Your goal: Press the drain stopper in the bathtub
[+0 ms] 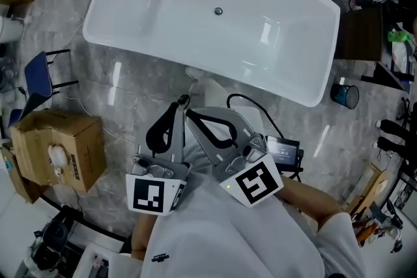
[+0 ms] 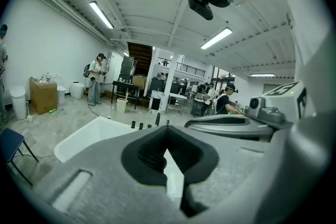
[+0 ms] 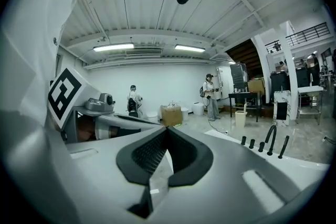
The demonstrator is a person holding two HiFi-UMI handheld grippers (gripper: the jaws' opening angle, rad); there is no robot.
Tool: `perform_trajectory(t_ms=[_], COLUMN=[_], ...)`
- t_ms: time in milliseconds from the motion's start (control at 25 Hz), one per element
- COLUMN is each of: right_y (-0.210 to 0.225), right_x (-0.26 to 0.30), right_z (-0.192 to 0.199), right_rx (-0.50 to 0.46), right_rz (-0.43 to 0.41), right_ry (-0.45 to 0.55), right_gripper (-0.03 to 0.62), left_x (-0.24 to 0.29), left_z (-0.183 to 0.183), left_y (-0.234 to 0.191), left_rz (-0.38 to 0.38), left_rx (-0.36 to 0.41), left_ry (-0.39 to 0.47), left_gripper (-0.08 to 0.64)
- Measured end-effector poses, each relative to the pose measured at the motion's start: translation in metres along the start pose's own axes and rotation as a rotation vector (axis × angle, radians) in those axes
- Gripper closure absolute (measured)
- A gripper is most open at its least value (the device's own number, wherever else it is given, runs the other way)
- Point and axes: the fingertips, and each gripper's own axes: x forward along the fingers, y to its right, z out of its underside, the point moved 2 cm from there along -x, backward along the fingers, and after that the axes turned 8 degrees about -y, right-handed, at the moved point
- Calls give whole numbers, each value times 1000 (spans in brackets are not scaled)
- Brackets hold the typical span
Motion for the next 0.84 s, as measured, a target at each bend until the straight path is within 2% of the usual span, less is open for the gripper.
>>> perform_trajectory(t_ms=[280, 840], right_y=[12, 20], right_x=[3, 37], right_z=[-10, -35], right_rx=[49, 14], right_rz=[-11, -26], right_ry=[38, 75], right_gripper=[600, 600], left_x=[0, -2], left_z=[1, -13], left_y=[-10, -52], left_rz=[-58, -154], left_rx=[-16, -33], left_ry=[-16, 6], left_gripper=[560, 561])
